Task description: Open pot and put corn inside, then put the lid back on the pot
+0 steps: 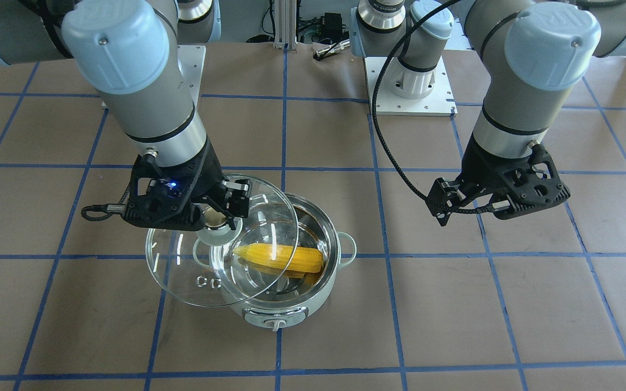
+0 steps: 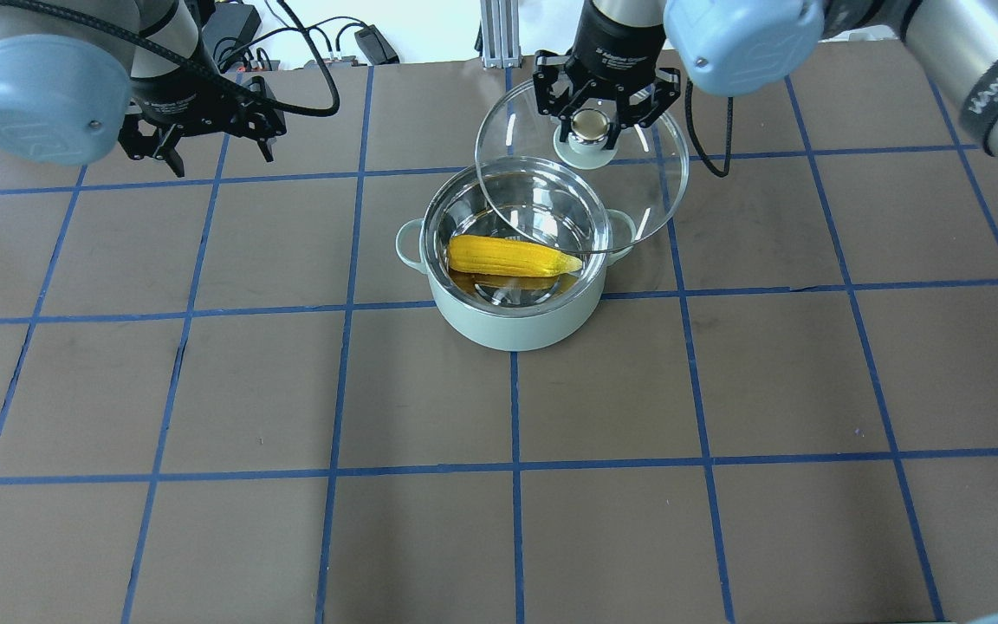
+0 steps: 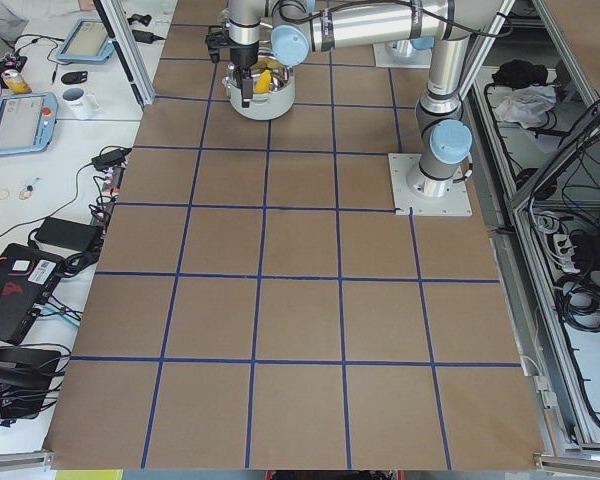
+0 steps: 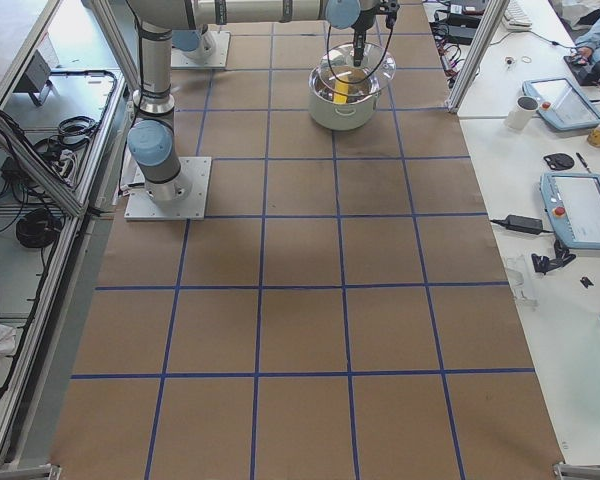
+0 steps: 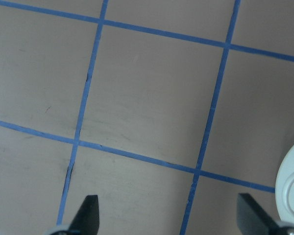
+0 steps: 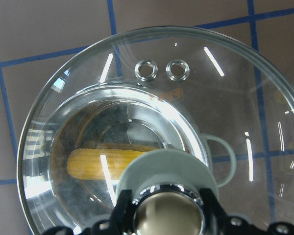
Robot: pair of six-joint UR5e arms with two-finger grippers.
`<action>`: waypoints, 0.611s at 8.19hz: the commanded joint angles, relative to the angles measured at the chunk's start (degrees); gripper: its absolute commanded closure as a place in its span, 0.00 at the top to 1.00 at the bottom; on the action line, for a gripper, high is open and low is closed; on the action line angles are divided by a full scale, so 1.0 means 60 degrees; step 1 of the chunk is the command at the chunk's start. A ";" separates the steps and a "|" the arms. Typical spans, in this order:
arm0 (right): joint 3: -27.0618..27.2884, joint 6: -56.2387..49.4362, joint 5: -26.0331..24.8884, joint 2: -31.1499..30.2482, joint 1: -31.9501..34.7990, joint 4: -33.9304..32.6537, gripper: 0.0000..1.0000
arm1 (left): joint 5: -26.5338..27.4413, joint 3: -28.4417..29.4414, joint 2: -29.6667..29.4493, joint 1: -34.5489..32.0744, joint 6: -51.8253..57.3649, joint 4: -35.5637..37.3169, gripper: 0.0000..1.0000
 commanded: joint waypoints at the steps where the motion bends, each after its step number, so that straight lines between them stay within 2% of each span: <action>1: 0.0005 0.1291 0.0151 0.0622 0.0713 -0.0699 0.24 | 0.0130 -0.0118 0.0784 -0.0102 -0.0026 -0.0422 1.00; 3: 0.0049 0.1881 0.0136 0.1062 0.1227 -0.1169 0.22 | 0.0203 -0.0177 0.0932 -0.0103 0.0002 -0.0435 1.00; 5: 0.0166 0.1781 0.0035 0.1181 0.1243 -0.1244 0.22 | 0.0144 -0.0236 0.0802 -0.0350 0.0076 -0.0509 1.00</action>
